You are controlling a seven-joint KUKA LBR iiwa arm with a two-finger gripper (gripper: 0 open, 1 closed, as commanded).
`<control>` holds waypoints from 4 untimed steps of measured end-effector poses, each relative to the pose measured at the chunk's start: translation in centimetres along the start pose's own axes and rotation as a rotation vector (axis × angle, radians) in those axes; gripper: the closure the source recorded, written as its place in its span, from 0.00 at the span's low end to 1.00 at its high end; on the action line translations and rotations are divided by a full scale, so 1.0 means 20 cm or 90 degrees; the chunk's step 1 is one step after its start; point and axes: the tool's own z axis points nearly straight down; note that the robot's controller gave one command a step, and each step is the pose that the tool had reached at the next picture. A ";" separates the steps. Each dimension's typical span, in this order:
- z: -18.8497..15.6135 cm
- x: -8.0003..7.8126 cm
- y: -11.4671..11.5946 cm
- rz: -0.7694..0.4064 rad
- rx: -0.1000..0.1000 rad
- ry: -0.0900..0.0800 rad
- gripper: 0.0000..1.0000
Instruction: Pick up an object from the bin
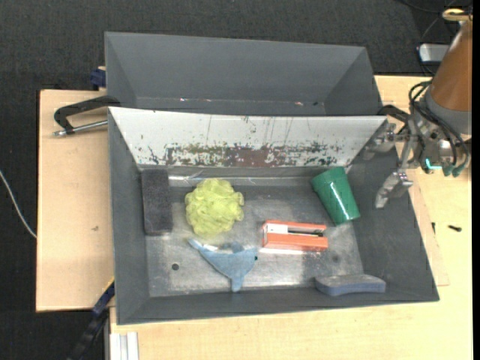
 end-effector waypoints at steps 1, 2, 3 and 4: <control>-0.02 -0.01 0.00 -0.001 0.001 -0.005 0.00; 0.27 0.01 0.04 0.018 0.001 -0.008 0.00; 0.57 0.19 0.02 0.147 0.000 -0.007 0.00; 0.69 0.02 0.33 0.022 0.003 -0.014 1.00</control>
Offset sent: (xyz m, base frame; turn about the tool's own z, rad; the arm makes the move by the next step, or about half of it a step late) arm -0.0106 0.0201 -0.1428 0.0691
